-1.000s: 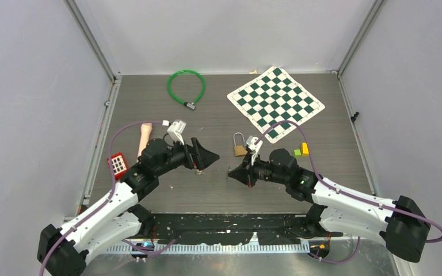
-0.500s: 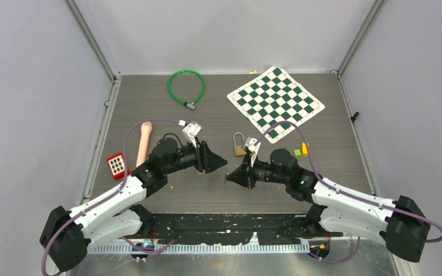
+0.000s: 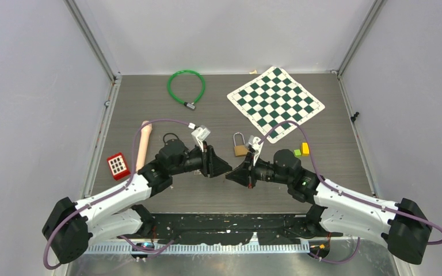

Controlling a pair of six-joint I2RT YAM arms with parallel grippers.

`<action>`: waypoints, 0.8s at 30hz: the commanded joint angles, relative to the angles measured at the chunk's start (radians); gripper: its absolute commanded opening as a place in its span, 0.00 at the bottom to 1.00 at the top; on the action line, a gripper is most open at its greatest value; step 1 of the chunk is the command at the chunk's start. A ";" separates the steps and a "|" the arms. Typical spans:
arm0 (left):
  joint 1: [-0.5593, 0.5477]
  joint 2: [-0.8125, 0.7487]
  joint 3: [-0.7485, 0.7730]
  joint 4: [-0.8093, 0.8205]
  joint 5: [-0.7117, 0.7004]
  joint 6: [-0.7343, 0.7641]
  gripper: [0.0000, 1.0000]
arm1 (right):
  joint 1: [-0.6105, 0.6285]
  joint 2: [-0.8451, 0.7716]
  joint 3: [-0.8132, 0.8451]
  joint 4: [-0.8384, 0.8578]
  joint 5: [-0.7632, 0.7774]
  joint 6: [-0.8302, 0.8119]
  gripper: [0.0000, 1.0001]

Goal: Unlock with the key

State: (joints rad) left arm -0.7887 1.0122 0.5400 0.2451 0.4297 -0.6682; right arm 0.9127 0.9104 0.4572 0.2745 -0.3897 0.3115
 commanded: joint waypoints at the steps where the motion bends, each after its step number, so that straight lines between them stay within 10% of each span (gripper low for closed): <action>1: -0.013 0.007 0.043 0.060 0.016 0.022 0.34 | 0.004 -0.019 -0.001 0.070 0.010 0.017 0.05; 8: -0.017 -0.014 0.045 0.063 -0.019 0.019 0.00 | 0.004 -0.024 -0.011 0.082 0.031 0.026 0.11; 15: -0.017 -0.105 0.014 0.053 -0.258 -0.027 0.00 | 0.004 -0.117 -0.036 0.066 0.192 0.006 0.98; 24: -0.017 -0.180 0.008 0.104 -0.494 -0.086 0.00 | 0.003 -0.222 -0.022 0.077 0.545 -0.038 0.95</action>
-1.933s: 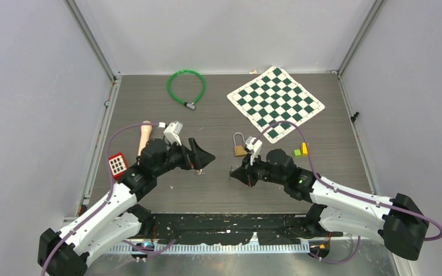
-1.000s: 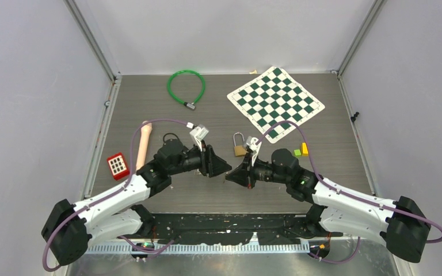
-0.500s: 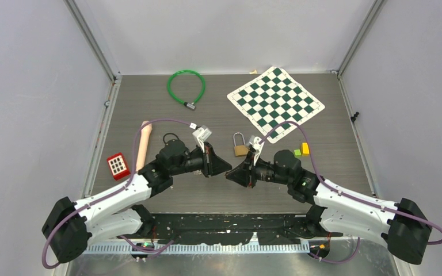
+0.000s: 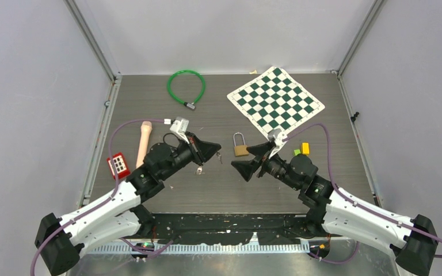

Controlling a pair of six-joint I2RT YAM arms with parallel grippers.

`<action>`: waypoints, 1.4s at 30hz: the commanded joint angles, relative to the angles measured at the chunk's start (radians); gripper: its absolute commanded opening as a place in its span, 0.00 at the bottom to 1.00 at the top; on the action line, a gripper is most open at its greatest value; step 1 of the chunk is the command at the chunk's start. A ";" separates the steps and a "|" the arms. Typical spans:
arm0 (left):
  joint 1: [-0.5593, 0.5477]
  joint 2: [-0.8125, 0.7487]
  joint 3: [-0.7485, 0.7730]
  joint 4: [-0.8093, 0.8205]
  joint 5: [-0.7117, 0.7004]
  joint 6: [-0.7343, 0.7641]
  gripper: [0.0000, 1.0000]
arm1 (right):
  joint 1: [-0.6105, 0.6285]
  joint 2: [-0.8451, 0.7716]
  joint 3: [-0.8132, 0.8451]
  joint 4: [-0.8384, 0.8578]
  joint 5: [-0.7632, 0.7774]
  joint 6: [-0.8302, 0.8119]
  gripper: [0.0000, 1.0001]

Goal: Unlock with the key

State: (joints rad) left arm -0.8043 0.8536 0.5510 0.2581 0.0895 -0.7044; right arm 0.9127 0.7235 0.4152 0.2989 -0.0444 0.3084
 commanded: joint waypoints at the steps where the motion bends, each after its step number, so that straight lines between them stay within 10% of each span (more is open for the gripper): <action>1: -0.001 -0.022 -0.007 0.110 -0.168 -0.065 0.00 | 0.003 -0.039 0.037 0.050 0.205 -0.044 0.95; 17: -0.001 -0.001 -0.029 0.323 -0.222 -0.305 0.00 | -0.162 0.125 0.142 0.392 -0.261 0.228 0.99; 42: -0.001 0.045 -0.043 0.494 -0.127 -0.410 0.00 | -0.196 0.299 0.196 0.558 -0.353 0.460 0.31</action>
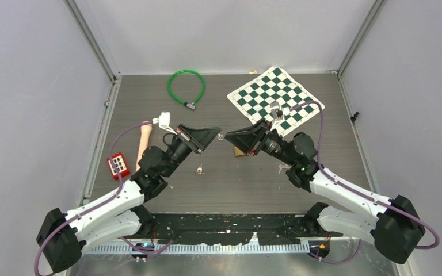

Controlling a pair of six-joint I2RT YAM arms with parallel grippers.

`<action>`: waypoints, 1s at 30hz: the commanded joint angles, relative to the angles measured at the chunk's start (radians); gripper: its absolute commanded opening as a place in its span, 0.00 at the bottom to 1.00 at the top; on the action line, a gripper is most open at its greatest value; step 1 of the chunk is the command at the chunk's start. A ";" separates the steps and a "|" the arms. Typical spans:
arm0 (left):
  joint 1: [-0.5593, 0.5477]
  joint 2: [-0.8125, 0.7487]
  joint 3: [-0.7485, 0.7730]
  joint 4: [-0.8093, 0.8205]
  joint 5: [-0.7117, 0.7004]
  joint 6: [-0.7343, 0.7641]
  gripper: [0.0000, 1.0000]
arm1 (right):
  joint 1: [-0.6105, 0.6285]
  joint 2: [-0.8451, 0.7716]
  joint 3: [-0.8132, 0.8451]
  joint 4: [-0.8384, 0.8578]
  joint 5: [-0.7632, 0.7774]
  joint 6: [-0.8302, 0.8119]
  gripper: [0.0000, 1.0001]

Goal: Unlock with the key

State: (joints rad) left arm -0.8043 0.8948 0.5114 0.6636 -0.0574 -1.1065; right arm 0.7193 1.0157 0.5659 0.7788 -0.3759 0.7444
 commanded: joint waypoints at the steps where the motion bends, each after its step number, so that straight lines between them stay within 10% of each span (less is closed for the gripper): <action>1: -0.001 0.005 -0.004 0.092 0.022 -0.009 0.00 | -0.003 0.010 0.047 0.092 -0.031 0.032 0.30; 30: -0.003 0.040 0.004 0.201 0.079 -0.021 0.00 | 0.000 0.071 0.058 0.177 -0.077 0.083 0.21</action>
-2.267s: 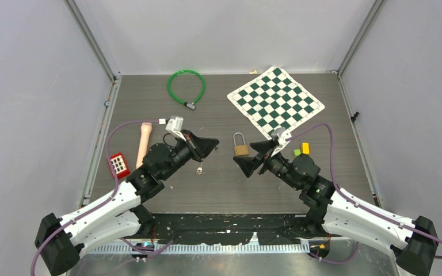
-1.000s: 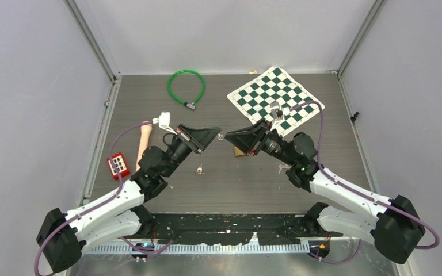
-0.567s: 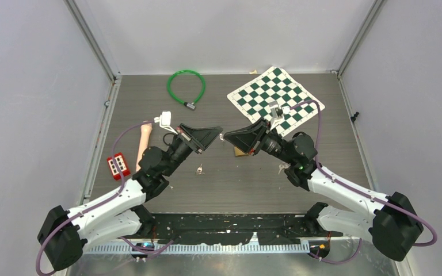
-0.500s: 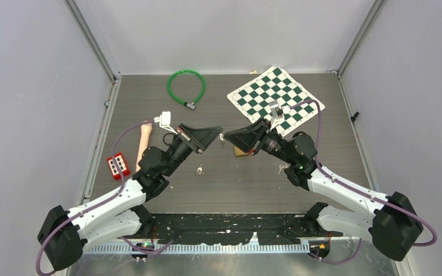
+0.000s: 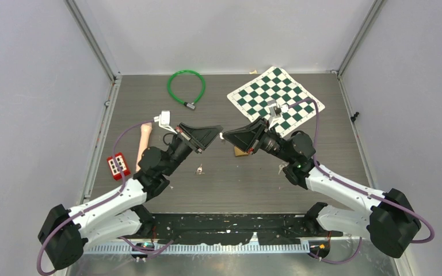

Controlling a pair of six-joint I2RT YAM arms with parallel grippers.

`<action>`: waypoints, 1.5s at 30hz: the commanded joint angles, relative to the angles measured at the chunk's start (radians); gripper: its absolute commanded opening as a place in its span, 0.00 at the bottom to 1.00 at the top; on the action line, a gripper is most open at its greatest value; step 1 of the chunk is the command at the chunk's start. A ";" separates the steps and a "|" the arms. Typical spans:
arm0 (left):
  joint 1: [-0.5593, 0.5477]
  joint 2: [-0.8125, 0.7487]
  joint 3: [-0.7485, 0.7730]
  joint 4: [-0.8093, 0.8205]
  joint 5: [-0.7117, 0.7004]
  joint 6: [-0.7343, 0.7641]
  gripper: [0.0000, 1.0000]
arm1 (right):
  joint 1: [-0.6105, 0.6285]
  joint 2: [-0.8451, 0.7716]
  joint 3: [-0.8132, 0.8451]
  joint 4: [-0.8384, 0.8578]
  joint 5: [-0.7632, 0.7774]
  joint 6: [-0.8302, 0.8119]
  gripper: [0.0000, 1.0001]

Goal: Unlock with the key

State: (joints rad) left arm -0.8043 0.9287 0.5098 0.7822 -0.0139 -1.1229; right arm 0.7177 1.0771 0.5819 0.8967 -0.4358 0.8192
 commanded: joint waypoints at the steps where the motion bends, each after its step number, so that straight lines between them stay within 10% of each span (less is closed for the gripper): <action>1: -0.003 0.008 0.006 0.084 0.039 -0.005 0.00 | 0.002 0.010 0.041 0.064 -0.017 0.012 0.20; 19: -0.004 0.005 -0.013 0.108 0.023 0.000 0.00 | 0.007 -0.005 0.031 0.068 -0.027 0.005 0.05; 23: -0.005 -0.037 -0.039 0.048 -0.037 0.029 0.36 | 0.005 -0.032 0.019 0.026 -0.008 -0.015 0.05; 30: -0.001 -0.229 0.033 -0.556 -0.261 0.147 0.82 | -0.020 -0.084 -0.030 -0.069 0.018 -0.049 0.05; 37: 0.069 -0.269 0.173 -1.185 -0.410 0.135 0.88 | -0.052 -0.125 -0.081 -0.157 0.021 -0.087 0.05; 45: 0.189 -0.105 0.278 -1.447 -0.296 0.140 0.99 | -0.102 -0.138 -0.130 -0.134 -0.015 -0.082 0.05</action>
State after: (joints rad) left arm -0.6670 0.7410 0.7269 -0.4698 -0.3534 -1.0080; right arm 0.6407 0.9573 0.4587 0.7181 -0.4259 0.7528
